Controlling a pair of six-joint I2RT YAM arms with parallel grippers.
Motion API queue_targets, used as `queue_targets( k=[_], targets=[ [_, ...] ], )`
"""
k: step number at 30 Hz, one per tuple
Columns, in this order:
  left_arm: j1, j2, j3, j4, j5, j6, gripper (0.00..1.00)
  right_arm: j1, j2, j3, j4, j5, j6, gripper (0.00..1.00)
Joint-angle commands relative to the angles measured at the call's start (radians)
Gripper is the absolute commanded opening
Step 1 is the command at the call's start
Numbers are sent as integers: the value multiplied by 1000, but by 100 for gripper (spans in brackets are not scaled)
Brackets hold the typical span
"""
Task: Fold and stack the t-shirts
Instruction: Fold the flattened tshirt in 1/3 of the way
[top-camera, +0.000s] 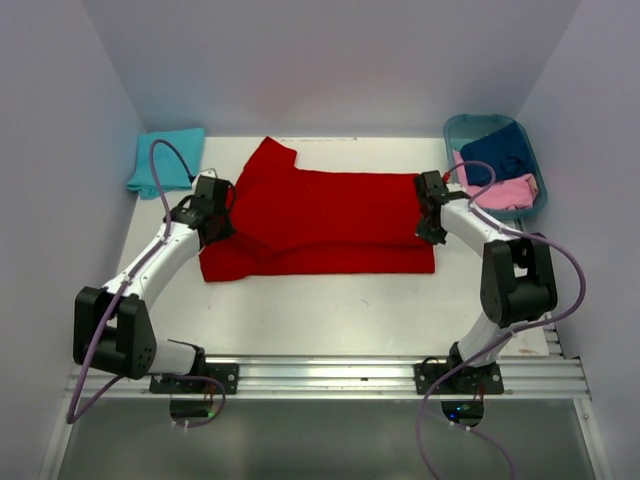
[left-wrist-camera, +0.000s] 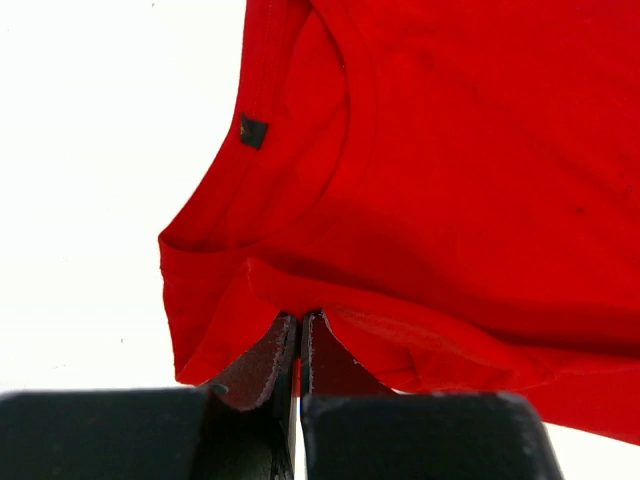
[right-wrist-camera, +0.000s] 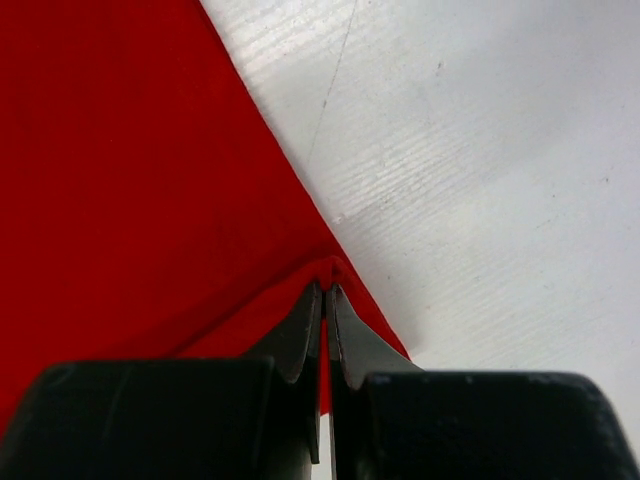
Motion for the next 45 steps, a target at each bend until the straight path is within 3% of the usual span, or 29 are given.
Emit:
queue_targets(
  k=[1, 14, 24, 45],
  targets=[
    [17, 22, 42, 57, -20, 22, 0, -9, 24, 44, 30, 27, -10, 0],
    [20, 161, 149, 97, 21, 15, 0, -9, 123, 104, 55, 7, -10, 0],
    [23, 132, 166, 99, 0, 16, 0, -11, 88, 109, 56, 33, -20, 0],
    [42, 295, 226, 45, -8, 9, 0, -20, 160, 152, 55, 22, -25, 0]
  ],
)
